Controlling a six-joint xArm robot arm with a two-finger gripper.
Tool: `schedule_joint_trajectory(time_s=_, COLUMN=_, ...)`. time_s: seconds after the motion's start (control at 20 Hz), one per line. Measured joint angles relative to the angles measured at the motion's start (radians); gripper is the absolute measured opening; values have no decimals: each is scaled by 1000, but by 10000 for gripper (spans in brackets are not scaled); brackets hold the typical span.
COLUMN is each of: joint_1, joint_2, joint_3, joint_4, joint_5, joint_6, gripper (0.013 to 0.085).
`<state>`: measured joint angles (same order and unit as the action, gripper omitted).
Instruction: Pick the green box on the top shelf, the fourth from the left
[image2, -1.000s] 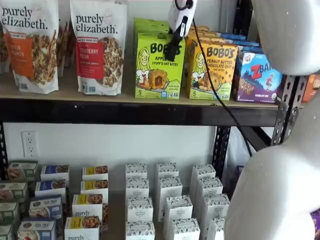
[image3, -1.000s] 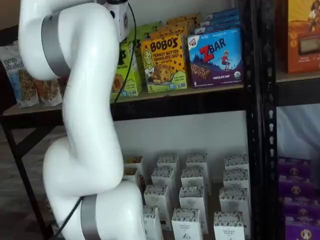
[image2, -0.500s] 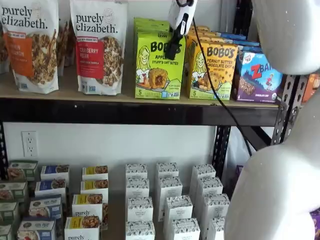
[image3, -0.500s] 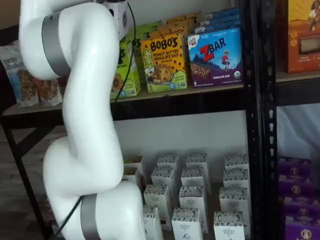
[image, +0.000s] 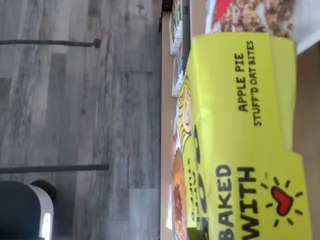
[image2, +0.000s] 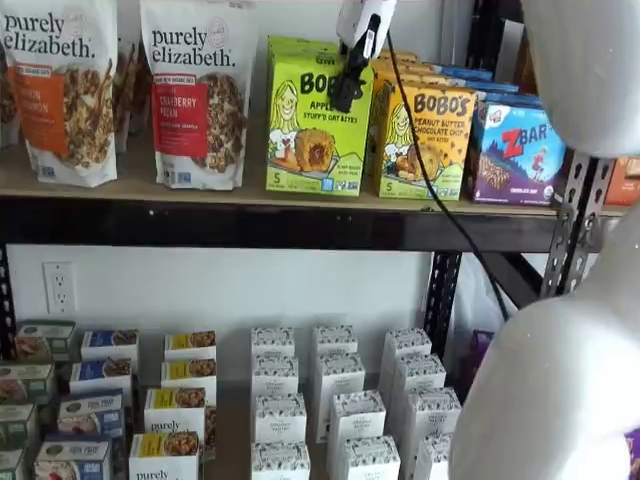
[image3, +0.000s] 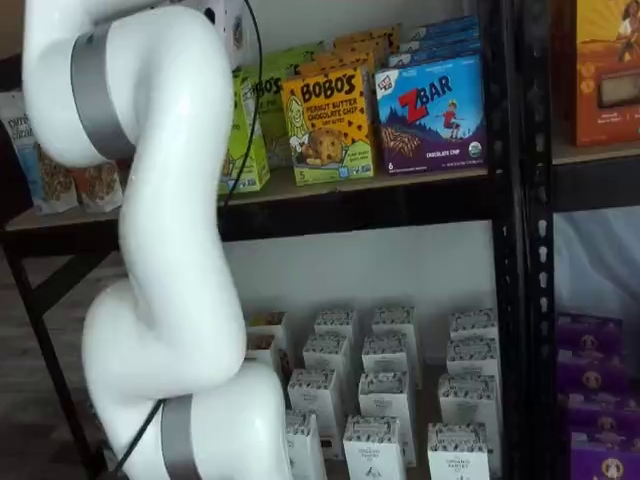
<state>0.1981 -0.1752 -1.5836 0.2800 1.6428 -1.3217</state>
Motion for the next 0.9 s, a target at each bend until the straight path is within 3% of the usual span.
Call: schedule_joint_trajectory(time_s=0.9, joint_1=-8, joint_2=-219, joint_3=159, joint_4=-17, joint_5=67, joint_6=6, gripper=250)
